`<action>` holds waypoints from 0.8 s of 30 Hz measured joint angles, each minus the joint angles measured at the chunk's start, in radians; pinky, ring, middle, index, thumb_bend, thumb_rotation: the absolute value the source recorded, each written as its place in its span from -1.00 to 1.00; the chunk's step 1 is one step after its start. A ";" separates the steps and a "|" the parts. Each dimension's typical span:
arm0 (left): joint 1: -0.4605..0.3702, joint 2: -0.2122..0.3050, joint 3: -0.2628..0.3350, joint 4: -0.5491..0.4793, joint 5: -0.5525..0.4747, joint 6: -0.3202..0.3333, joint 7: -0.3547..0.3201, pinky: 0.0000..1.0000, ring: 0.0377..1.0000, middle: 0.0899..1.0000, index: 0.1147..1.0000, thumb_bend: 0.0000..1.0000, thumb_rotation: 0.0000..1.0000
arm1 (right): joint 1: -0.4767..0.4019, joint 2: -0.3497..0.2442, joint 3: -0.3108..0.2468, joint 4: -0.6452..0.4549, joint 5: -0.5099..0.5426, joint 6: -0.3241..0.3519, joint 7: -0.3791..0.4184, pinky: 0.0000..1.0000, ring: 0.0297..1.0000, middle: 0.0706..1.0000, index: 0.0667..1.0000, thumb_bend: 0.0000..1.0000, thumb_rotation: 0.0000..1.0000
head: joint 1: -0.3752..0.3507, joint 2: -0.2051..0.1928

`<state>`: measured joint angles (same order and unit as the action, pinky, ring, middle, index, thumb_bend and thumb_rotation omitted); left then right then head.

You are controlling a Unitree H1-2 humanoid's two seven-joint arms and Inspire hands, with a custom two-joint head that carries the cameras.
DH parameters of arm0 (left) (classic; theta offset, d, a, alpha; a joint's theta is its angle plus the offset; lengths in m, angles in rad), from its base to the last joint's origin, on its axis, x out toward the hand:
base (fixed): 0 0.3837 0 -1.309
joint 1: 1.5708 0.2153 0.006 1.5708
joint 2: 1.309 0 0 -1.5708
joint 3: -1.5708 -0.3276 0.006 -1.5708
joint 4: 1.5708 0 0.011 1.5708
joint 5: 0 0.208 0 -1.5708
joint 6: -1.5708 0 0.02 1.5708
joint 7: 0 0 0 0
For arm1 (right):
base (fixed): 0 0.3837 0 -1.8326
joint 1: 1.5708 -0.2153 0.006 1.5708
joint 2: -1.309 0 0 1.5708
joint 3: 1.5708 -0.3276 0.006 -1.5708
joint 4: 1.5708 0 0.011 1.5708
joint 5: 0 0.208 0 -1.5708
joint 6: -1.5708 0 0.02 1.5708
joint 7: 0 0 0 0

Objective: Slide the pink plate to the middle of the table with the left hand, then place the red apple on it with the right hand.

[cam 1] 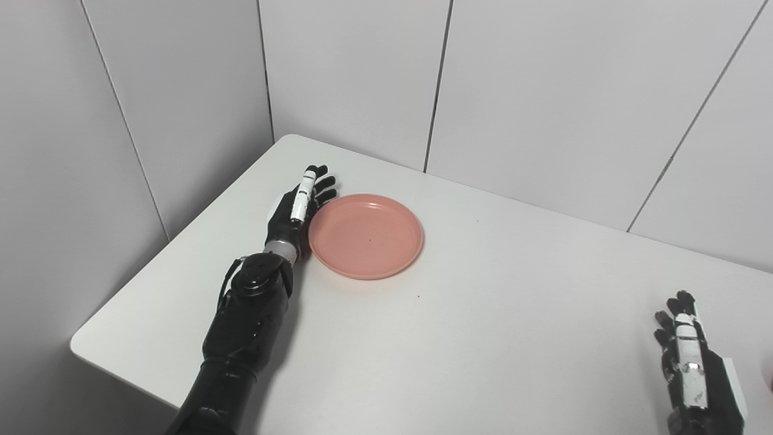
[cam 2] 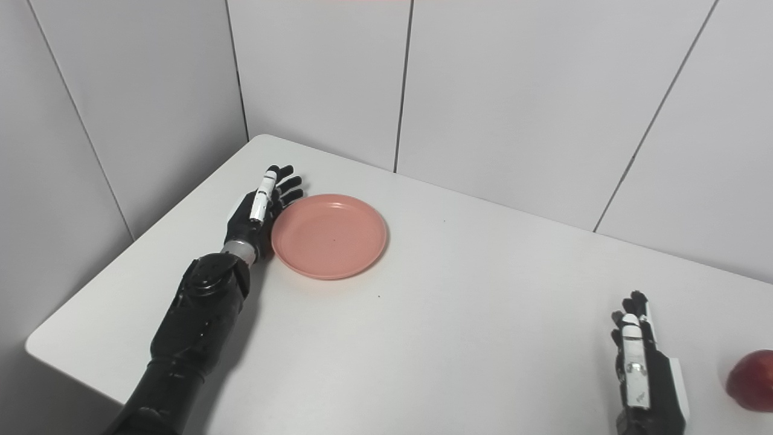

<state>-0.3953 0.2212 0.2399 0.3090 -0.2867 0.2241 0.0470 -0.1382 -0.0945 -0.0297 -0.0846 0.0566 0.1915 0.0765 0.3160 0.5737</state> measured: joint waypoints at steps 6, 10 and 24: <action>0.000 -0.020 -0.004 -0.007 -0.001 0.001 -0.013 0.81 0.77 0.76 0.71 -0.35 1.00 | 0.000 0.006 0.001 0.010 -0.002 0.000 -0.003 1.00 0.97 0.99 1.00 -0.79 1.00 | -0.012 0.008; 0.000 -0.031 -0.008 -0.009 -0.001 0.000 -0.016 0.79 0.76 0.74 0.70 -0.34 1.00 | 0.000 0.006 0.003 0.010 -0.004 0.000 -0.003 1.00 0.97 0.99 1.00 -0.78 1.00 | -0.017 0.011; -0.007 -0.066 -0.090 -0.009 0.032 0.001 -0.029 0.68 0.71 0.70 0.66 -0.31 1.00 | 0.000 0.018 0.004 0.008 0.000 0.000 -0.011 1.00 0.99 1.00 1.00 -0.77 1.00 | -0.034 0.034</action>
<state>-0.4018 0.1550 0.1496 0.2996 -0.2545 0.2252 0.0176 -0.1385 -0.0763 -0.0260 -0.0771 0.0567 0.1920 0.0655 0.2823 0.6074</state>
